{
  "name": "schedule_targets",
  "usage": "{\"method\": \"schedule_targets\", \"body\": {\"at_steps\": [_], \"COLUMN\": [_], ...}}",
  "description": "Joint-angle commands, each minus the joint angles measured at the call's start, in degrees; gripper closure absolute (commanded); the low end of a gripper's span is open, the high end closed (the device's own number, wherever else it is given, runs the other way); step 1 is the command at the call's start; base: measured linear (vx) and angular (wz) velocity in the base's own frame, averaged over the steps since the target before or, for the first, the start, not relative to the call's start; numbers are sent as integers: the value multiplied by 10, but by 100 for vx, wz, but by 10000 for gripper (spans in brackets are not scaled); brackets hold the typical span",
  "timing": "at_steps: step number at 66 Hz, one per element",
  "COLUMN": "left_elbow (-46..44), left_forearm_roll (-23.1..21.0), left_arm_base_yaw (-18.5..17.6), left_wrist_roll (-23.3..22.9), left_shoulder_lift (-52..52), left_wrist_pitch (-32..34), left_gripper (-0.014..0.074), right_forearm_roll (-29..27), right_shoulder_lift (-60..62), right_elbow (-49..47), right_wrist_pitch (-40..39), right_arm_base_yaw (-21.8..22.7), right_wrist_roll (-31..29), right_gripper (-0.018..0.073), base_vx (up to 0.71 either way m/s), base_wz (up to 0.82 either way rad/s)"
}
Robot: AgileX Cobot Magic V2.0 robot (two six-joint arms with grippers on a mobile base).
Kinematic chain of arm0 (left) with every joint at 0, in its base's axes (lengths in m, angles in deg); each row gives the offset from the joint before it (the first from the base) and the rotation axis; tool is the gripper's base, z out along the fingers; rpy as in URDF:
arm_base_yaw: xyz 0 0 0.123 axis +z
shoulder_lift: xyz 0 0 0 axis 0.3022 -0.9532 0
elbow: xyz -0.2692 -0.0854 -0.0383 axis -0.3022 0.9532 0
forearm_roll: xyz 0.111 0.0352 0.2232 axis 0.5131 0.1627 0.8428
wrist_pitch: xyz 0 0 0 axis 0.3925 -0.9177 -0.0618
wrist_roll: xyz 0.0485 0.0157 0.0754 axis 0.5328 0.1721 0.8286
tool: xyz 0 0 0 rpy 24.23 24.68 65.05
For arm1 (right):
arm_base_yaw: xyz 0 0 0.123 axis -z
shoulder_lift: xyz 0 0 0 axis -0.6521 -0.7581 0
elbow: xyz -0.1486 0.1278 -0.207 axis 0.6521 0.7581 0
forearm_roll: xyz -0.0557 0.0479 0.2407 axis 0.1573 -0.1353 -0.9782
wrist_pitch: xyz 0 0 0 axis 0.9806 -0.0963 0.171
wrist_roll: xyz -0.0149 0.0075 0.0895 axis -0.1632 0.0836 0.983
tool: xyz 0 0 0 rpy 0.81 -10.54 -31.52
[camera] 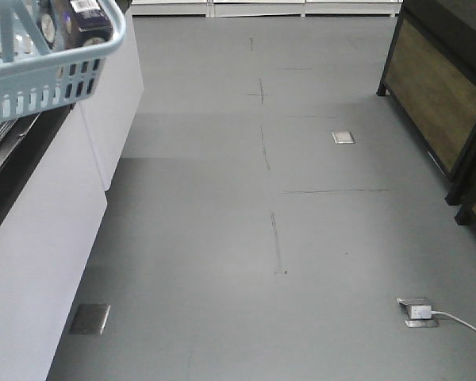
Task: Left arm holds basket, right arm returns cookies
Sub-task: 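Lift the light-blue basket by its handle with the left gripper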
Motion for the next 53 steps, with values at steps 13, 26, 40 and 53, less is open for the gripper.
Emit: {"method": "schedule_targets", "body": {"at_steps": [13,26,40,53], "left_elbow": [20,135,288,437], "left_forearm_roll": [17,54,17,-85], "left_arm_base_yaw": [-144,-208,-254,-302], "left_wrist_roll": [13,33,106,199], "left_shoulder_lift": [48,68,113,154], "left_wrist_pitch": [13,-6,5,17], "left_gripper": [604,604,604,604], "right_forearm_roll": [2,2,2,2], "right_shoulder_lift": [6,6,6,6], "right_elbow": [-1,-1,-1,-1], "right_wrist_pitch": [-42,-42,-42,-42], "right_arm_base_yaw": [3,3,3,3], "right_wrist_roll": [-3,-3,-3,-3], "right_gripper": [568,568,568,568], "base_vx": [0,0,0,0], "base_wz": [0,0,0,0]}}
